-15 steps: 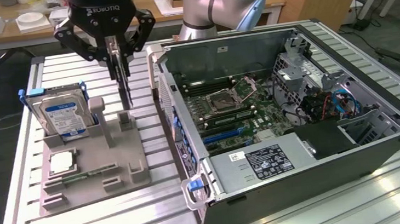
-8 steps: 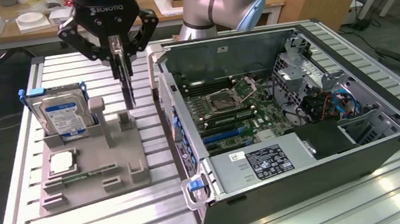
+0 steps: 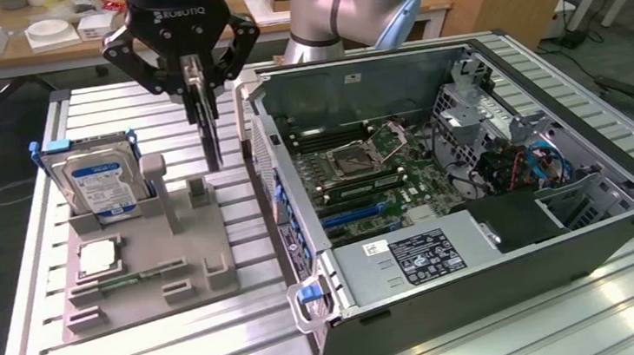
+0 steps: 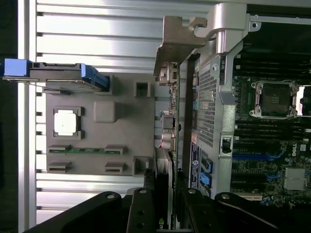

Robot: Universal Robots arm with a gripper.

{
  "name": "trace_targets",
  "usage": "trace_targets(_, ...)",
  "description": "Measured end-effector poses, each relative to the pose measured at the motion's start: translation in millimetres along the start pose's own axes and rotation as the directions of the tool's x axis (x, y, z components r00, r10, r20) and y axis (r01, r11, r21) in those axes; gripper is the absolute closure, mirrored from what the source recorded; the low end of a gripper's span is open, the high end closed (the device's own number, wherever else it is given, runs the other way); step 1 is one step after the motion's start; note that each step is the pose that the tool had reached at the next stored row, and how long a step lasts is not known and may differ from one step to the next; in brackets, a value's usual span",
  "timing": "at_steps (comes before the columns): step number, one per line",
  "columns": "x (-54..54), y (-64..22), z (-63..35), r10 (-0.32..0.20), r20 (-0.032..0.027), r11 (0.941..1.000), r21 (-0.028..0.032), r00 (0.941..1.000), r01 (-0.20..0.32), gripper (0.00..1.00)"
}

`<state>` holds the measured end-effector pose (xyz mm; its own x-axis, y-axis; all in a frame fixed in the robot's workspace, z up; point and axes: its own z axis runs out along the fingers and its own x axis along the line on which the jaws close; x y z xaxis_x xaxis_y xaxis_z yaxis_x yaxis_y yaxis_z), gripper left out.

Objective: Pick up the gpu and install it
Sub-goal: 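Pick up the gpu and move the gpu toward the slot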

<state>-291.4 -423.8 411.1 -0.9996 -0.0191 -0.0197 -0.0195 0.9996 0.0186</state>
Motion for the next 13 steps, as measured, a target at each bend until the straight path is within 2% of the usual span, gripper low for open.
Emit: trace_targets(13,-18.2,-0.3,0.4,0.000,0.0001,1.0000,-0.0001,1.0000,0.000,0.73)
